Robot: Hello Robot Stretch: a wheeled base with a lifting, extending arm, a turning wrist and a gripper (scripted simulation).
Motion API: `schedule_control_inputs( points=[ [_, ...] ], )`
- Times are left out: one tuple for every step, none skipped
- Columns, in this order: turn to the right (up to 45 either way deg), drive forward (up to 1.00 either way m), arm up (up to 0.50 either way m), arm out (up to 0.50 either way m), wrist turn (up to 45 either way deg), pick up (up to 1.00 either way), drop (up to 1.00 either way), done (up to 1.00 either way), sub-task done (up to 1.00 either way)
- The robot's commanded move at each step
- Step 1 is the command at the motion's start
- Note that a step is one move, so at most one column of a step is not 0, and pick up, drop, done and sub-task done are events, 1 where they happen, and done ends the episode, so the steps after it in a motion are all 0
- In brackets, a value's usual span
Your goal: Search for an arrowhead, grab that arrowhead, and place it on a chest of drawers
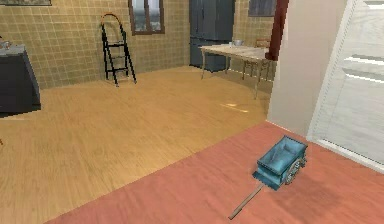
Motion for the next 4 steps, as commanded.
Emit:
schedule_control_inputs(
  points=[
    [0.0,0.00,0.00,0.00,-45.0,0.00,0.00,0.00,0.00],
    [0.0,0.00,0.00,0.00,-45.0,0.00,0.00,0.00,0.00],
    [0.0,0.00,0.00,0.00,-18.0,0.00,0.00,0.00,0.00],
    [0.0,0.00,0.00,-0.44,0.0,0.00,0.00,0.00,0.00]
  ],
)
